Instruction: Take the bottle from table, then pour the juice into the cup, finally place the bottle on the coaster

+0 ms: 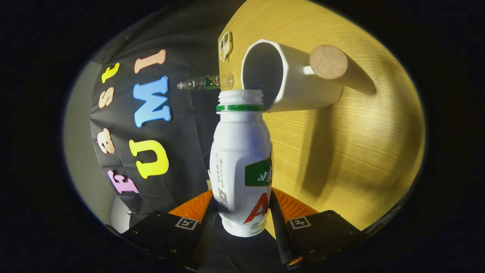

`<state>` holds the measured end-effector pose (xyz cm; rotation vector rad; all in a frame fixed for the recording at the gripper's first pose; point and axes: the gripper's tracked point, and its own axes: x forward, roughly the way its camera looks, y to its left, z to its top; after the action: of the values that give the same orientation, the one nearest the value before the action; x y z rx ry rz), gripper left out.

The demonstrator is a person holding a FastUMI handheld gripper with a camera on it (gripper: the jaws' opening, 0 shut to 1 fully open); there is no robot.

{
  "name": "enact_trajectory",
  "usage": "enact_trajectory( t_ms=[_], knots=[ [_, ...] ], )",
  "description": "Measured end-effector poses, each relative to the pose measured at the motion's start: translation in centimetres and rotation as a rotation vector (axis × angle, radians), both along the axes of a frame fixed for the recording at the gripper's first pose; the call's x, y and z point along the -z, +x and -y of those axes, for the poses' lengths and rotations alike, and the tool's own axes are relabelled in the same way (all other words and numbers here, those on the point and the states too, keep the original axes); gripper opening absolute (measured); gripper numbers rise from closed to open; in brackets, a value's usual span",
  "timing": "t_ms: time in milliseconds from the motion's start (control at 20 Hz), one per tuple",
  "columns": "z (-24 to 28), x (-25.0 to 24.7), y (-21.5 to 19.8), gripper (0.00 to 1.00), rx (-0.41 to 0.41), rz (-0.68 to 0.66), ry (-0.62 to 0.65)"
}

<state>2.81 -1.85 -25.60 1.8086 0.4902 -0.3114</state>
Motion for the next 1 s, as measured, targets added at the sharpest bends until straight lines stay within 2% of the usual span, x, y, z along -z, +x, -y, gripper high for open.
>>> enact_trajectory(
  t_ms=[1000],
  knots=[
    [0.5, -1.5, -0.9, 0.72, 0.012, -0.002, 0.075]
  ],
)
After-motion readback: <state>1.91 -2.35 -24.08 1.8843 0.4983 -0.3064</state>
